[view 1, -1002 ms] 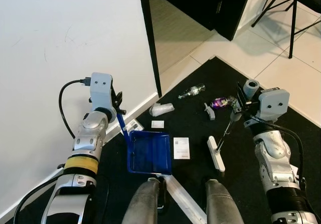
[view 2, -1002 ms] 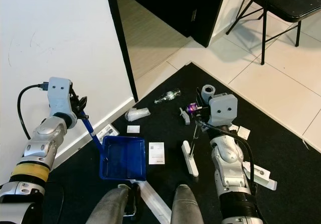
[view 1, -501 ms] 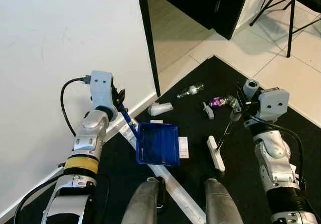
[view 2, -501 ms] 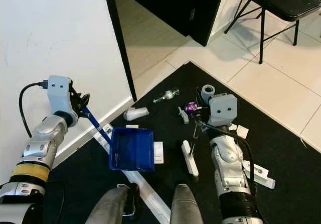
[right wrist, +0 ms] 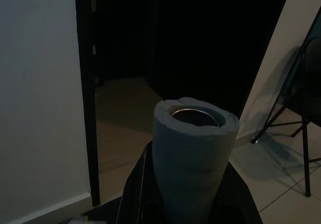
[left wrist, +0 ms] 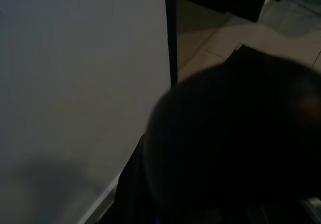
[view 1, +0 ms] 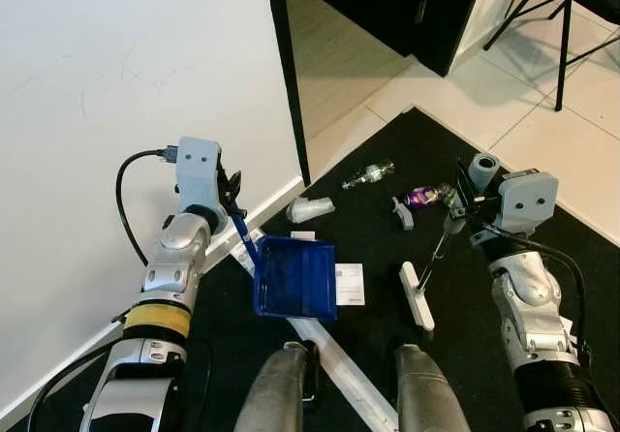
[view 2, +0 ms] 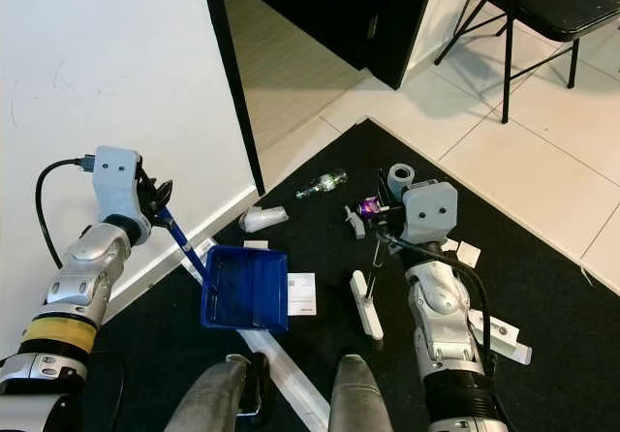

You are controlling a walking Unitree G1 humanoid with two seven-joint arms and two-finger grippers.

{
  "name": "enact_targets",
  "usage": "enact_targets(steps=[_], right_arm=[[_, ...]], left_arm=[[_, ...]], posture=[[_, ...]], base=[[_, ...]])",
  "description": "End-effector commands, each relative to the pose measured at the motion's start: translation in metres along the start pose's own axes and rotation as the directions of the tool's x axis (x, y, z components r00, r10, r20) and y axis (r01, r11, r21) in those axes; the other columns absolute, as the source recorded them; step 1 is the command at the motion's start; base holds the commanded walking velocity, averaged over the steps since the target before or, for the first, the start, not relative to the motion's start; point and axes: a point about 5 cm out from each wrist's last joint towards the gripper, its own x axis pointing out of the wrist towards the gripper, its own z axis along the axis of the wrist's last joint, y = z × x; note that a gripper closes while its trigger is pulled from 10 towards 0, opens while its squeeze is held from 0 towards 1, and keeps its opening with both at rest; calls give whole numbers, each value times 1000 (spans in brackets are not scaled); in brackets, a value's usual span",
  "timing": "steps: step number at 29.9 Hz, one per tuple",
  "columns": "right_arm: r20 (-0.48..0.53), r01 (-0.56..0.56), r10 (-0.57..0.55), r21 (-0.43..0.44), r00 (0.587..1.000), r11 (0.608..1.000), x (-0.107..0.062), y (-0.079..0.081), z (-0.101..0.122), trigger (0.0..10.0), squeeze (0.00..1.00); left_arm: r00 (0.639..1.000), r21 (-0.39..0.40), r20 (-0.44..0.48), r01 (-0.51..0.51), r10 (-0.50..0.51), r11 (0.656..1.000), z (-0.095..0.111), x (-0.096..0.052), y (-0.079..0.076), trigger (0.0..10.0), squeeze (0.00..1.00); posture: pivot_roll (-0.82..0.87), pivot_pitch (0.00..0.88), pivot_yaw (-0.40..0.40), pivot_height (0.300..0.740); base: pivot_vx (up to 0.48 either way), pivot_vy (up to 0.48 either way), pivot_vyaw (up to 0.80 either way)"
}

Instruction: Sweep floor

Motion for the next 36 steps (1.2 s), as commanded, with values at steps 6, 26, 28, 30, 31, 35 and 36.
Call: enact_targets(steps=[6,26,28,30,31,35,36], right_arm=[[10,-15,15,-16,1000,1000,-1,1,0,10000,0],[7,-16,16,-15,1000,1000,-2,1,0,10000,0],[7,-17,17,-14,1000,1000,-2,1,0,10000,0],[7,-17,17,-14,1000,1000,-2,1,0,10000,0],[7,-16,17,-14,1000,1000,-2,1,0,10000,0],[7,-16,16,-15,1000,1000,-3,0,0,10000,0],[6,-15,15,-15,1000,1000,-3,0,0,10000,0]], left_arm=[[1000,26,-3,-11,11,1000,-5,-2,3,10000,0],[999,66,-33,-26,28,997,-16,-5,8,10000,0],[999,67,-38,-24,26,997,-18,-5,7,10000,0],[999,68,-42,-21,24,997,-19,-5,7,10000,0],[999,68,-45,-20,23,997,-21,-6,6,10000,0],[998,69,-58,-12,16,998,-26,-8,3,10000,0],[998,66,-61,-6,10,998,-28,-8,1,10000,0]], posture=[[-88,204,49,740],[-85,204,48,740],[-85,206,47,740],[-86,207,47,740],[-86,207,47,740],[-87,212,46,740],[-87,212,46,740]], base=[[0,0,0],[0,0,0],[0,0,0],[0,0,0],[0,0,0],[0,0,0],[0,0,0]])
